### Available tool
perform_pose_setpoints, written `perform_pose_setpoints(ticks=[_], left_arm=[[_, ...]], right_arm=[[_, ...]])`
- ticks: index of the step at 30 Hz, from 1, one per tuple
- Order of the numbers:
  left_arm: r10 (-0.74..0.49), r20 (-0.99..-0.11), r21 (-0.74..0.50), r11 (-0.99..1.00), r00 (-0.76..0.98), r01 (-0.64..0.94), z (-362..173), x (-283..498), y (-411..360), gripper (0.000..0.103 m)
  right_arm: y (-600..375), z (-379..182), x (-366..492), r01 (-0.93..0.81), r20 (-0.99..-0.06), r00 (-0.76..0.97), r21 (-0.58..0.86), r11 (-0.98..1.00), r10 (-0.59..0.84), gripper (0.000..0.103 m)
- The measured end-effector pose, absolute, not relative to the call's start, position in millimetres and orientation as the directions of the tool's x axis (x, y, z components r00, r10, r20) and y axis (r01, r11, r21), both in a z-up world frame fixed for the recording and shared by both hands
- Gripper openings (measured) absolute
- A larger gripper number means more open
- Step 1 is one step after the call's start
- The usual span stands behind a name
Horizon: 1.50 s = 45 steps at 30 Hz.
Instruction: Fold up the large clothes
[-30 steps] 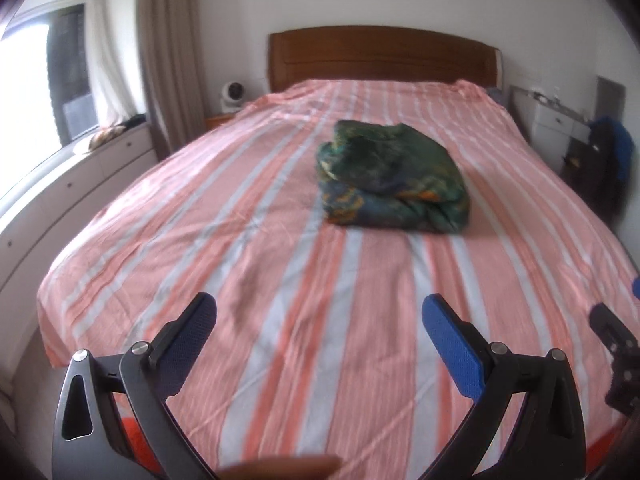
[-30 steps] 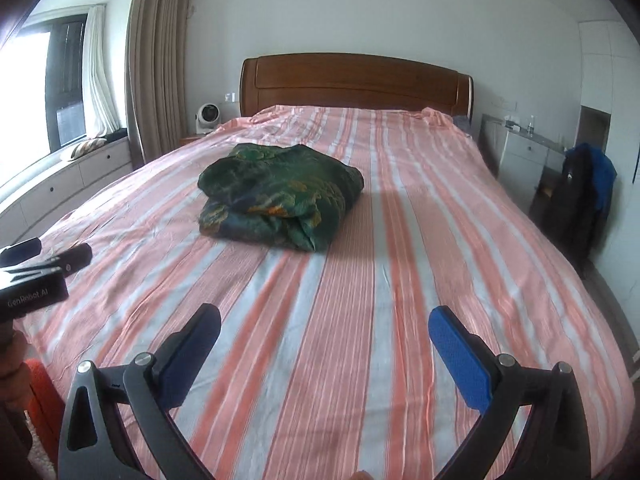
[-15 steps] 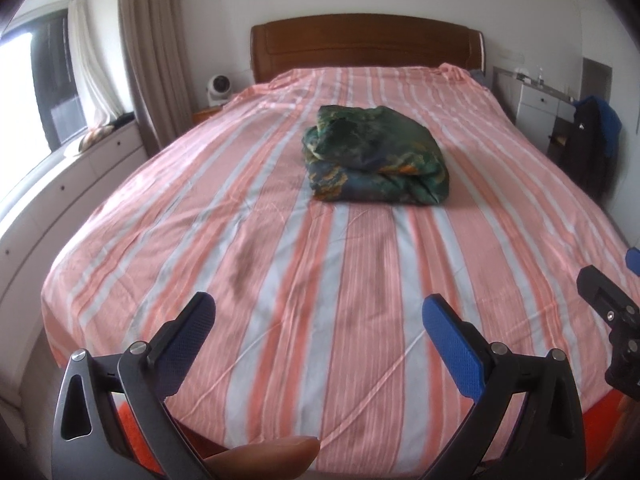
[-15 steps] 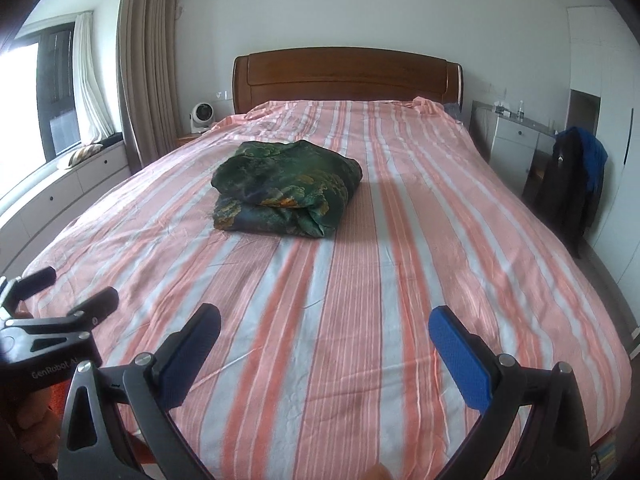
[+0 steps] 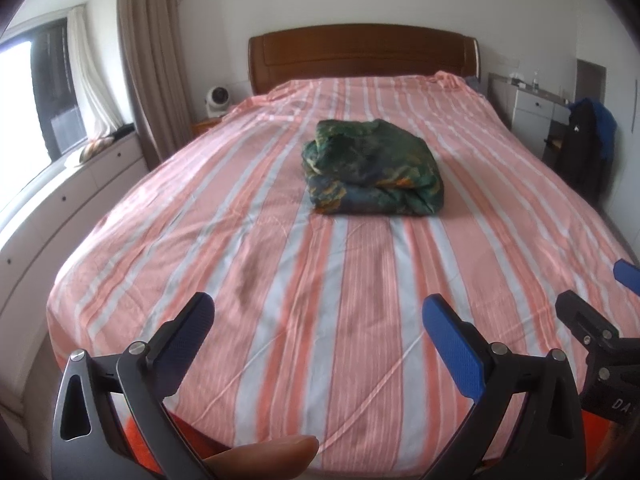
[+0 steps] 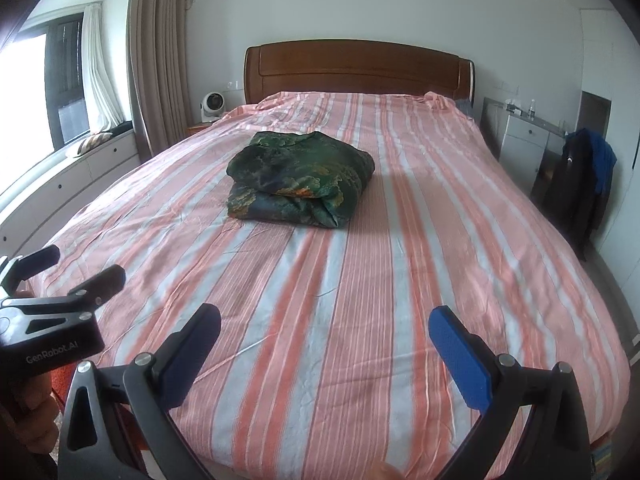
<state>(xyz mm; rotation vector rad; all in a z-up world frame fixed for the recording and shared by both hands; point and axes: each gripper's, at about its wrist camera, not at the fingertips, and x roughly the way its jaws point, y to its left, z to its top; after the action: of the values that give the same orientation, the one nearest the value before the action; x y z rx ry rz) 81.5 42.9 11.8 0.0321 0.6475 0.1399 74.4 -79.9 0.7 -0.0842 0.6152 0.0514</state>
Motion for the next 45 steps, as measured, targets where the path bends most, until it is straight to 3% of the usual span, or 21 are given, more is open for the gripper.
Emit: perform_pose_setpoints(ticks=[17, 23, 45], left_arm=[[0.161, -0.626, 0.134, 0.986, 0.763, -0.098, 5.4, 83.2, 32.4, 0.103], [0.155, -0.623, 0.136, 0.987, 0.766, -0.089, 7.1, 81.3, 31.9, 0.103], [0.147, -0.642, 0.133, 0.988, 0.753, -0.079, 3.0, 83.9, 30.3, 0.103]], right_arm=[[-78.4, -1.4, 68.8, -0.046, -0.604, 0.797, -0.083, 0.995, -0.013, 0.103], [-71.3, -0.6, 65.1, 0.024, -0.56, 0.817, -0.209, 0.978, -0.14, 0.103], [-74.5, -2.9, 73.2, 0.01, -0.644, 0.757, -0.159, 0.987, -0.111, 0.103]])
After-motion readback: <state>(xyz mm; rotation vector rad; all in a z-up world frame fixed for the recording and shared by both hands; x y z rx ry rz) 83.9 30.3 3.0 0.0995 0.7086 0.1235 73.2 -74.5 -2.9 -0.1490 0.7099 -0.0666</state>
